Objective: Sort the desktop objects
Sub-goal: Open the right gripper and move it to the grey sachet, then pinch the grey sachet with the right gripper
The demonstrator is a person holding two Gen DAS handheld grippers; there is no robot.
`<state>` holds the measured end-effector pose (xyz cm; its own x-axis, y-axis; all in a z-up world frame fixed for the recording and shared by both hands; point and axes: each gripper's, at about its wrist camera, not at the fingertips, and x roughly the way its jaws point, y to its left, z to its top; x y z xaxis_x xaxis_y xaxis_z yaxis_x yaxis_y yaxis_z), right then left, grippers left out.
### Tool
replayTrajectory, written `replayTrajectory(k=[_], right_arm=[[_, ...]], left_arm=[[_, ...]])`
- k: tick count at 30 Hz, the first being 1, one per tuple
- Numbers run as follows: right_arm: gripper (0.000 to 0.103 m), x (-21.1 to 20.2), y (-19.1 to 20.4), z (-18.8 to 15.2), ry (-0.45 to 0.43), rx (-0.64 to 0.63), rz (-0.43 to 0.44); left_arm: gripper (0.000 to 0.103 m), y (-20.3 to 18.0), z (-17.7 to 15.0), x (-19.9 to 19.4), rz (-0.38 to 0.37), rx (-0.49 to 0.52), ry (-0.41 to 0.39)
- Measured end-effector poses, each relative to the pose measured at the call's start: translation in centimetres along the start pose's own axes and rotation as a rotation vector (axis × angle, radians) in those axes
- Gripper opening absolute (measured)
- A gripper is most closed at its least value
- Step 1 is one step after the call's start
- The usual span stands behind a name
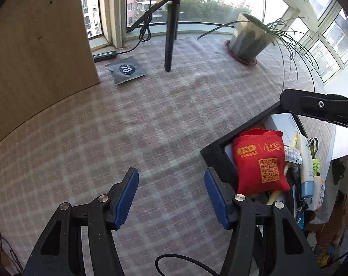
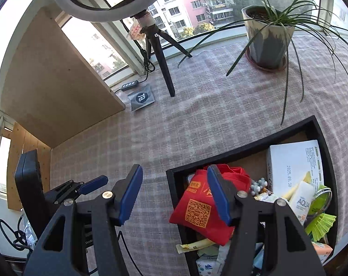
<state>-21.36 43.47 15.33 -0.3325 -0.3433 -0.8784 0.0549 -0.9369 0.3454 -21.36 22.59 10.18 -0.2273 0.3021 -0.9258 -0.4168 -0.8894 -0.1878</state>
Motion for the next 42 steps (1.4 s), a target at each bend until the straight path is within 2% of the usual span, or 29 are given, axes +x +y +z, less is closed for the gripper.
replayTrajectory(k=[5,7,14,19,27,31,37,39,41,42], right_arm=[[0.057,7.3,4.0,4.3,0.115,-0.021,0.043],[0.057,10.1,5.2,6.1,0.132,-0.028,0.012],[0.057,18.9,8.2,10.8,0.179,-0.081,-0.062],[0.057,22.9,8.9,12.7,0.203,-0.078,-0.087],[0.057,25.4,9.1,14.5,0.197,-0.063,-0.109],[0.07,26.2,10.1,14.8,0.19,-0.11,-0.148],[0.071,26.2,10.6,14.5,0.175,-0.134,-0.201],[0.066,26.1,10.6,14.3,0.176,-0.146,-0.237],[0.055,25.9,10.6,14.0,0.171,-0.163,-0.274],[0.055,25.7,10.6,13.9,0.172,-0.166,-0.27]], left_arm=[[0.057,7.0,-0.7,0.5,0.002,-0.14,0.017],[0.057,9.1,-0.9,0.6,0.001,-0.178,0.019],[0.058,14.2,-1.6,1.1,0.005,-0.272,0.019],[0.058,16.8,-1.9,1.9,-0.006,-0.325,0.028],[0.058,18.9,-2.2,3.1,-0.026,-0.376,0.043],[0.062,19.4,-2.3,3.3,-0.034,-0.389,0.046],[0.063,20.4,-3.0,3.3,-0.043,-0.42,0.051],[0.063,20.5,-3.1,3.3,-0.044,-0.425,0.053],[0.063,20.3,-3.3,3.4,-0.041,-0.427,0.054],[0.063,20.3,-3.4,3.4,-0.04,-0.426,0.056]])
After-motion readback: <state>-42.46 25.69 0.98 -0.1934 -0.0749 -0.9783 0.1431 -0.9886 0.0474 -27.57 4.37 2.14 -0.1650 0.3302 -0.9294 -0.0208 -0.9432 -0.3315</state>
